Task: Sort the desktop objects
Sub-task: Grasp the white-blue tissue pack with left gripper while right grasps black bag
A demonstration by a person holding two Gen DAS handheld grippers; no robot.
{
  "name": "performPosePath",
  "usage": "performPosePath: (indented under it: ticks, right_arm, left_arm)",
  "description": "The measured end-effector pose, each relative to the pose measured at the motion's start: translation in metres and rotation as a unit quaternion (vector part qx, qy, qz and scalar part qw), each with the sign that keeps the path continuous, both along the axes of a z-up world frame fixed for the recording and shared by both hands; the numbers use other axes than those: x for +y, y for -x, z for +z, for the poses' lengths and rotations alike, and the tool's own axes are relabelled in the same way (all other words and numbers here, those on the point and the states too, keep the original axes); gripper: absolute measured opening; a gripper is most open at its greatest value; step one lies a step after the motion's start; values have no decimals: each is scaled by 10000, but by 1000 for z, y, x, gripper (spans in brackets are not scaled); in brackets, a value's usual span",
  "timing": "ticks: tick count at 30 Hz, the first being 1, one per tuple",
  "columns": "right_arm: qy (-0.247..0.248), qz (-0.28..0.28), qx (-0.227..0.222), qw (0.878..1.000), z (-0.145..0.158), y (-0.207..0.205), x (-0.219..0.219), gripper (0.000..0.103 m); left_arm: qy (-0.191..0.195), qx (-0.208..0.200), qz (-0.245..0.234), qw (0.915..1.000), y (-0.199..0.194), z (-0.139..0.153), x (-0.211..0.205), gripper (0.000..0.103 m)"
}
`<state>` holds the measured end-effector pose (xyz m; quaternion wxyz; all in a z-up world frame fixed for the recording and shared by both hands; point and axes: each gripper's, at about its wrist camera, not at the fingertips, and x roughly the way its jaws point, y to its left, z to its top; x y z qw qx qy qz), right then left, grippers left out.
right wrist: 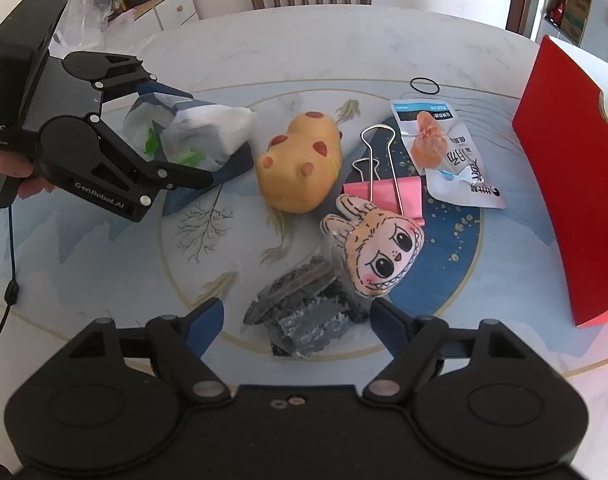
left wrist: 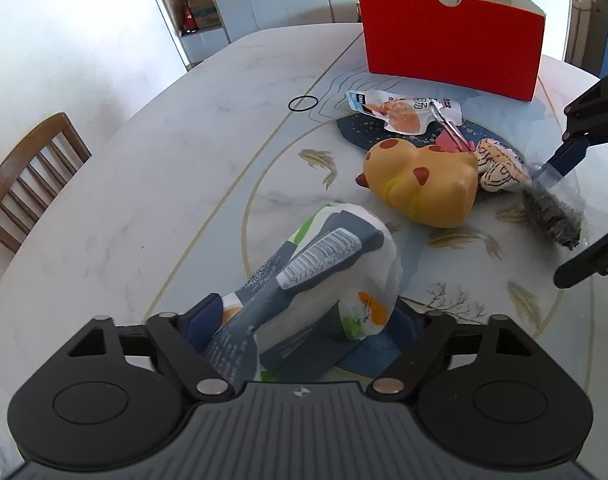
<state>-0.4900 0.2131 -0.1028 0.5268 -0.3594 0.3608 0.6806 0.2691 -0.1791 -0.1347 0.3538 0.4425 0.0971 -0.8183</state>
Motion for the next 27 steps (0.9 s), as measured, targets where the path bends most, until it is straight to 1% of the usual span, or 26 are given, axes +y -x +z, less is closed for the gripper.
performPosePath:
  ticks: [3, 6, 10, 13, 17, 19, 25, 26, 27]
  right_arm:
    - [-10, 16, -40, 10000, 1, -1, 1, 74]
    - [-5, 45, -41, 10000, 2, -2, -1, 68]
    - [-9, 97, 2, 10000, 2, -4, -3, 61]
    - [-20, 147, 39, 9999, 2, -5, -6, 57]
    - [-17, 206, 119, 9997, 4, -8, -10, 50]
    - [-15, 226, 183, 9996, 5, -11, -12, 48]
    - [-48, 280, 308, 9991, 11, -19, -19, 45]
    - [-63, 291, 323, 9990, 12, -21, -21, 45]
    - [-74, 300, 338, 9990, 13, -23, -22, 45]
  left_arm:
    - [-44, 37, 144, 9999, 1, 1, 4, 70]
    - [-54, 31, 294, 9995, 3, 2, 10, 66]
    - [-109, 29, 530, 9985, 6, 4, 20, 64]
    - [-161, 50, 802, 9966, 10, 6, 28, 64]
    - [-275, 165, 1254, 9916, 14, 9, 37, 60]
    - [-350, 246, 1448, 9885, 17, 12, 41, 58]
    - [-499, 371, 1931, 9792, 28, 20, 56, 51]
    - [-533, 400, 2028, 9769, 30, 22, 58, 49]
    - [-558, 429, 2084, 9755, 32, 24, 62, 45]
